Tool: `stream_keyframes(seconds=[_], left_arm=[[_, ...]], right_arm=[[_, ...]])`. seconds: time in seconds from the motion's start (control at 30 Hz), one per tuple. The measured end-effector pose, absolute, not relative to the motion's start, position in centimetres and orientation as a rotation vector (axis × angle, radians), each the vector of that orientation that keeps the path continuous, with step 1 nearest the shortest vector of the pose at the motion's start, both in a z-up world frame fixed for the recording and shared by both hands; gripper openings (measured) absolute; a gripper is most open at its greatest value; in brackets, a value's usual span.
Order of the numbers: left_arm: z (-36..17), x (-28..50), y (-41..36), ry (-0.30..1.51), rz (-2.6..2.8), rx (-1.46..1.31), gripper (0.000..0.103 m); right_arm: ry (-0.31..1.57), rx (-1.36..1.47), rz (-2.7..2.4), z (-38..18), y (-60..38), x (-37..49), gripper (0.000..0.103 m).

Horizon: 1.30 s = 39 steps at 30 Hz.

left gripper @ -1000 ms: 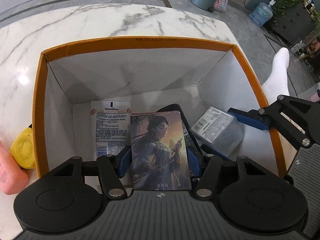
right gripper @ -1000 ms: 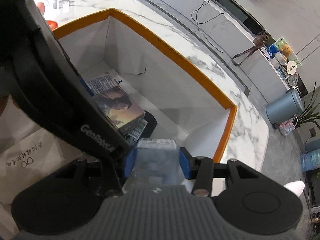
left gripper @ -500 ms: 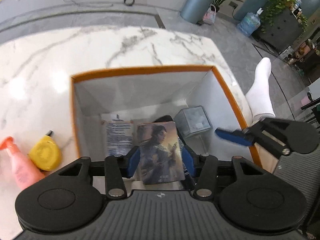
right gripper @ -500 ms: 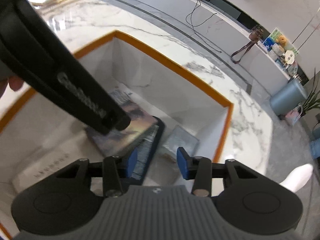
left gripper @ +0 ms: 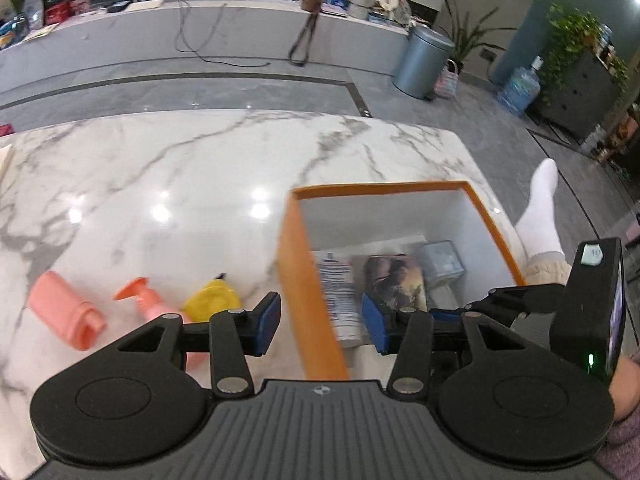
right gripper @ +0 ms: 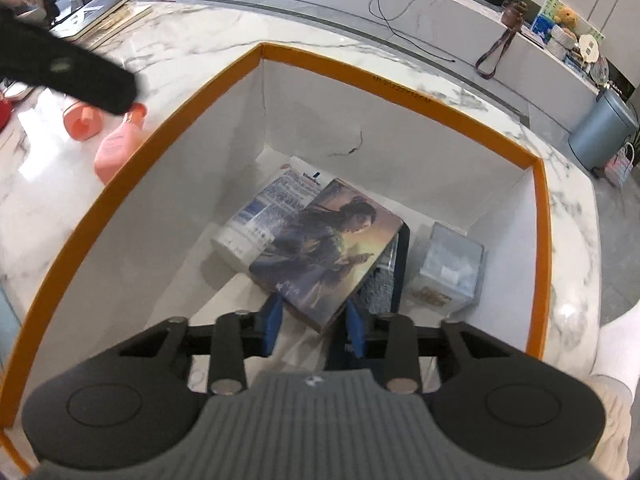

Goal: Organize rigid objects
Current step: 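Move the right tool to the plaid glasses case and grasp it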

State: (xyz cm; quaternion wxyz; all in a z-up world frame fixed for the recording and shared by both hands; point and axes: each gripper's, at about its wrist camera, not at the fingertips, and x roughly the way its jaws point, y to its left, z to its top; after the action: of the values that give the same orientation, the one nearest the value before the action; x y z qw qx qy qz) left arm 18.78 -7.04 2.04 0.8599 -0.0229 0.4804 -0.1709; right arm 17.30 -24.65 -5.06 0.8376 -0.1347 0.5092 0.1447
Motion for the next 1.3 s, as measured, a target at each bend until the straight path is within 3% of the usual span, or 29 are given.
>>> stream_keyframes(seconds=[0.3, 0.77, 0.97, 1.23, 1.3], left_arm=[[1.5, 18.7, -2.2, 1.026, -0.3, -0.019, 0.055], [1.3, 13.4, 2.0, 1.091, -0.324, -0.014, 0.051], [0.2, 11.4, 3.7, 1.124, -0.304, 0.066, 0.051], [0.0, 9.8, 7.2, 1.122, -0.26, 0.049, 0.051], [-0.2, 9.4, 7.8, 1.124, -0.264, 0.05, 0.051]], right_arm=[[1.05, -0.254, 0.267, -3.8, -24.3, 17.4, 0.026], [0.896, -0.154, 0.445, 3.9, -15.7, 10.7, 0.026], [0.979, -0.231, 0.525, 0.9, -9.8, 7.1, 0.027], [1.19, -0.479, 0.457, -4.8, -5.5, 7.6, 0.041], [1.237, -0.516, 0.451, -5.9, -5.0, 7.9, 0.049]])
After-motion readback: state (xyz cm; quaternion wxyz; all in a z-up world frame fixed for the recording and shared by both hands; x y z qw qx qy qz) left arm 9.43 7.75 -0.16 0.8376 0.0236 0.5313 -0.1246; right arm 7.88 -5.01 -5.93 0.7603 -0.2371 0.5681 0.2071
